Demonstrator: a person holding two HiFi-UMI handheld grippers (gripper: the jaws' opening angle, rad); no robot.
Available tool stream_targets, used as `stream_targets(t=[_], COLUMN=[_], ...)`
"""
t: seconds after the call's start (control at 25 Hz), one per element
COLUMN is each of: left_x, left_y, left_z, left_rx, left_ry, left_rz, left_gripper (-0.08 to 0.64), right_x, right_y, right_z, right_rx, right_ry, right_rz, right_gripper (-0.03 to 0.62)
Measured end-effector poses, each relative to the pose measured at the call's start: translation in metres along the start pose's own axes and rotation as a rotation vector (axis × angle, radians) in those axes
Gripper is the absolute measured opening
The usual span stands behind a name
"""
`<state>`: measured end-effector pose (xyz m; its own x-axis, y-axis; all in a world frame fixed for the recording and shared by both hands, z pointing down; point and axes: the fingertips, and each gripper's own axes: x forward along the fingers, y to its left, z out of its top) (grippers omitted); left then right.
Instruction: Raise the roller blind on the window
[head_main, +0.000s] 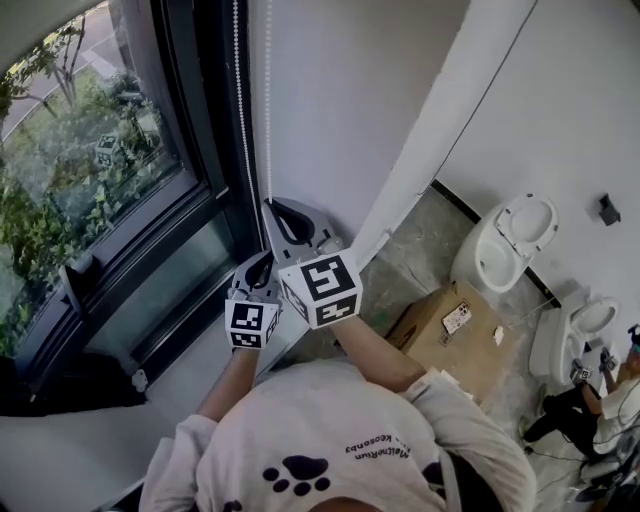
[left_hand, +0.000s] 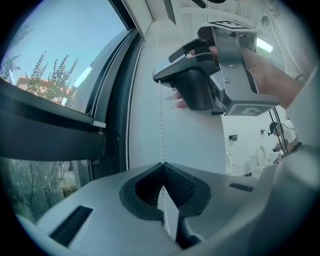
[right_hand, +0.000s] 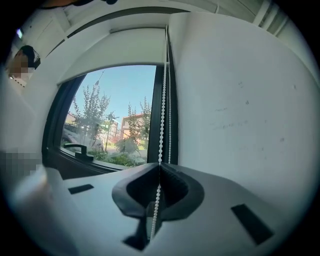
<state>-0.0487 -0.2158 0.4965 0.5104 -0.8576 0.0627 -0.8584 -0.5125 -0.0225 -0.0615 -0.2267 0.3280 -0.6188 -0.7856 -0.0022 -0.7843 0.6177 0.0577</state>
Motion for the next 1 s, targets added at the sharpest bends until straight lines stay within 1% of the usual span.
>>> stream_targets(t=[0.08, 0.24, 0.4, 0.52, 1.0], left_x=[-0.001, -0.002, -0.003, -0.003, -0.007], left_y=[-0.001, -0.001, -0.001, -0.002, -0.003], left_z=[-0.011, -0.024, -0.036, -0.046, -0.086], left_rx=[-0.009, -0.039, -0.028, -0.035, -0.037], left_ry=[0.012, 0.01, 0.029, 0.044, 0.135], left_rz=[0.005, 0.014, 0.015, 0.012, 0.007], left_gripper=[0.008, 0.008, 0.008, 0.008, 0.008], right_x=[-0.001, -0.002, -0.001, -0.001, 0.0], right_y=[0.004, 0.006, 0.004, 0.005, 0.009], right_z=[-0.011, -0.025, -0.037, -0.047, -0.089], right_rx=[-0.016, -0.029, -0.016, -0.024, -0.03], right_ry=[0.01, 0.02, 0.034, 0.049, 0.107], right_rz=[0.003, 0.004, 0.001, -0.001, 0.0], right_gripper=[0.011, 0.011, 0.011, 0.011, 0.011])
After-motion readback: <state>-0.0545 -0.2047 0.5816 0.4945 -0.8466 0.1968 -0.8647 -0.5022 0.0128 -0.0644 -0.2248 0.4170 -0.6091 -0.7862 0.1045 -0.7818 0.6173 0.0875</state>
